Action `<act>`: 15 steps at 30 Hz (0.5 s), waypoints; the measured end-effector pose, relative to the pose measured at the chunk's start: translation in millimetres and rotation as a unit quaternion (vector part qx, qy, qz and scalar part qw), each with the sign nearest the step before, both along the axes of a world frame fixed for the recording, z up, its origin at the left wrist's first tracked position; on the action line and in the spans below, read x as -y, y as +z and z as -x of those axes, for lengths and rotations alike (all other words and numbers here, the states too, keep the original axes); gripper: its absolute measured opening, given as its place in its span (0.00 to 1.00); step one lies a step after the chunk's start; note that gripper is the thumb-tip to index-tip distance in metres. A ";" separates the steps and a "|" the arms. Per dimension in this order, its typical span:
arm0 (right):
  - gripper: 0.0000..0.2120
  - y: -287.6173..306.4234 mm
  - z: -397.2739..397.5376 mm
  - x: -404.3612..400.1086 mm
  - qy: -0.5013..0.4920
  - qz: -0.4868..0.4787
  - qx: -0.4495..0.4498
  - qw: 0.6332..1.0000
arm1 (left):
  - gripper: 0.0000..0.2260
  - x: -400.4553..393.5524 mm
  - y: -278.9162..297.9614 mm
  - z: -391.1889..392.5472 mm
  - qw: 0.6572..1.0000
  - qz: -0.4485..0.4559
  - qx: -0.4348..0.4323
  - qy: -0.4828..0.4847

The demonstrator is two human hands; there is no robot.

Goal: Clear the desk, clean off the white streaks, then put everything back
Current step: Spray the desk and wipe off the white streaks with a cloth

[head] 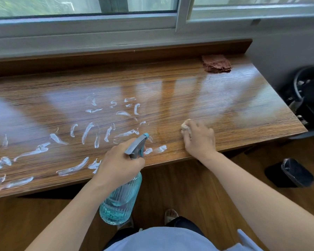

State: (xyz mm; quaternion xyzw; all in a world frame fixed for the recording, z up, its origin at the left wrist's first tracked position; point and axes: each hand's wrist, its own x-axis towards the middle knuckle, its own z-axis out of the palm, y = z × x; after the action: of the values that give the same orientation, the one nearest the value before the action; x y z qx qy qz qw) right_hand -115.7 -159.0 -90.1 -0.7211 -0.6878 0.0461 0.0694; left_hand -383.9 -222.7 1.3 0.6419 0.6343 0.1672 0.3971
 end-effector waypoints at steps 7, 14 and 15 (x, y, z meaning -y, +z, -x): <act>0.29 23.5 -6.7 30.9 0.156 0.151 -0.194 0.957 | 0.05 1.2 -0.9 -6.1 1.000 -0.002 0.010 0.002; 0.32 56.4 -31.6 1.3 0.034 0.048 -0.313 0.948 | 0.13 4.3 2.5 -4.5 1.000 0.005 0.012 0.009; 0.33 55.0 -32.6 -0.4 0.035 0.017 -0.255 0.966 | 0.14 4.7 3.0 -4.2 1.000 0.006 0.014 0.010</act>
State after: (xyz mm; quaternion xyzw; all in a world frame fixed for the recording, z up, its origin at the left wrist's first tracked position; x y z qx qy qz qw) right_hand -83.0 -158.6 -35.2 -0.6620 -0.6715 0.2425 0.2282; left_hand -379.7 -227.4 4.3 0.6310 0.6360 0.1763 0.4078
